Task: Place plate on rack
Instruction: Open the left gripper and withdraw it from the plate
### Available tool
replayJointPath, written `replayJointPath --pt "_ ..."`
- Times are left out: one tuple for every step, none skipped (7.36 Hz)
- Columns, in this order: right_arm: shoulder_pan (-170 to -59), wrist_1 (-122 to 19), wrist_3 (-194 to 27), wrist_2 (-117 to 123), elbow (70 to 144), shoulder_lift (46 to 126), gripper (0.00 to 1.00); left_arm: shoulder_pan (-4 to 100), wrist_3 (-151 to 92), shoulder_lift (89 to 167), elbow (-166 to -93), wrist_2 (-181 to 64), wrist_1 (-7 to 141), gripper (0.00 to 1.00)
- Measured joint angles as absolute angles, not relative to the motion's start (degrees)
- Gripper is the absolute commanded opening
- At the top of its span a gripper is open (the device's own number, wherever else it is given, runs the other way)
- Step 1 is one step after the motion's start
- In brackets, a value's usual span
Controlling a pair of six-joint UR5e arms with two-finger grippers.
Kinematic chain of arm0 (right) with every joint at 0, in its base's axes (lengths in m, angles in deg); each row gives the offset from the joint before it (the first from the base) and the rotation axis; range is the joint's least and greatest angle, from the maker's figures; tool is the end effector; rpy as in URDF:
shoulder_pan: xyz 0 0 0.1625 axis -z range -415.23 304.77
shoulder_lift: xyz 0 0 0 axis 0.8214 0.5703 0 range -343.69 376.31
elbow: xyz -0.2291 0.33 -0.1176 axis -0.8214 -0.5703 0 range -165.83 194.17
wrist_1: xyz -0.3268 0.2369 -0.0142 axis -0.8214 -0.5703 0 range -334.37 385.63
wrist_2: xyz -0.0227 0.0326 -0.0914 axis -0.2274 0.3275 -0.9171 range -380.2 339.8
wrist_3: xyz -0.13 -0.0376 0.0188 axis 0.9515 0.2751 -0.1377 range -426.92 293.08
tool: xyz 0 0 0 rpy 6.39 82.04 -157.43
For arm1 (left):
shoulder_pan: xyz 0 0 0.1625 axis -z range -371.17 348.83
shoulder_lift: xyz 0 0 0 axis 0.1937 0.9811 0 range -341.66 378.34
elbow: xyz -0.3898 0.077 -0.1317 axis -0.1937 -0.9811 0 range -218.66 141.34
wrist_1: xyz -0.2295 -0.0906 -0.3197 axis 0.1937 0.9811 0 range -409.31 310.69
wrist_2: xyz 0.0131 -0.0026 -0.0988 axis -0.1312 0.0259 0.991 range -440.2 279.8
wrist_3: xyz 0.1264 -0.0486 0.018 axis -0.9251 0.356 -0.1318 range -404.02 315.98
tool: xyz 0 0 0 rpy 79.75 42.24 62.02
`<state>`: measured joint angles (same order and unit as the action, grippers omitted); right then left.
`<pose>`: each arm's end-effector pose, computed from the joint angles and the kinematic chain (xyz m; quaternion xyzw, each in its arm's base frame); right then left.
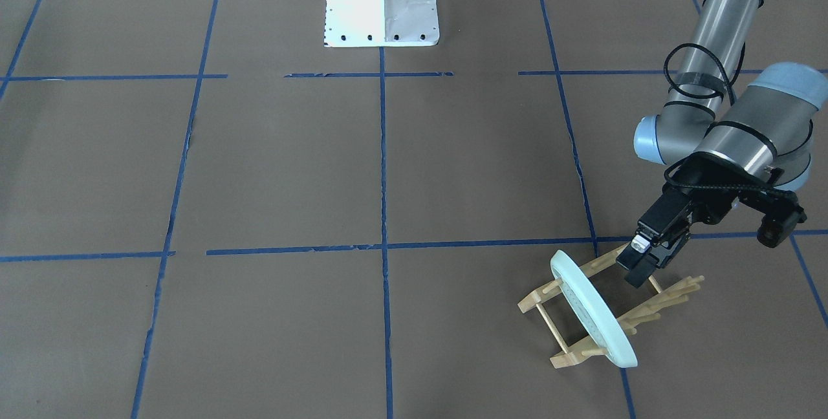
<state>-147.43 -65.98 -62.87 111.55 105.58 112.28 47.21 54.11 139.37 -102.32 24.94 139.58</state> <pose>0.0587 -0.4227 0.7212 -0.0308 -0.3580 0.0042 0.9332 0.2842 -0.6476 0.3621 0.2570 0.7398 -0.2496 0.5695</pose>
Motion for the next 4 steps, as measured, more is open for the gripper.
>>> replayJointPath --pt "-147.4 -66.0 -62.9 111.5 105.6 112.3 1.0 47.8 50.0 138.5 -103.3 25.0 138.0 1.0" --pt "-147.4 -66.0 -62.9 111.5 105.6 112.3 1.0 48.7 44.2 136.6 -105.6 25.3 135.0 1.0" --pt "-147.4 -66.0 -62.9 111.5 105.6 112.3 1.0 50.1 37.0 134.4 -108.8 26.5 130.3 1.0" --pt "-147.4 -66.0 -62.9 111.5 105.6 112.3 1.0 51.9 30.1 132.2 -112.0 29.1 124.7 1.0"
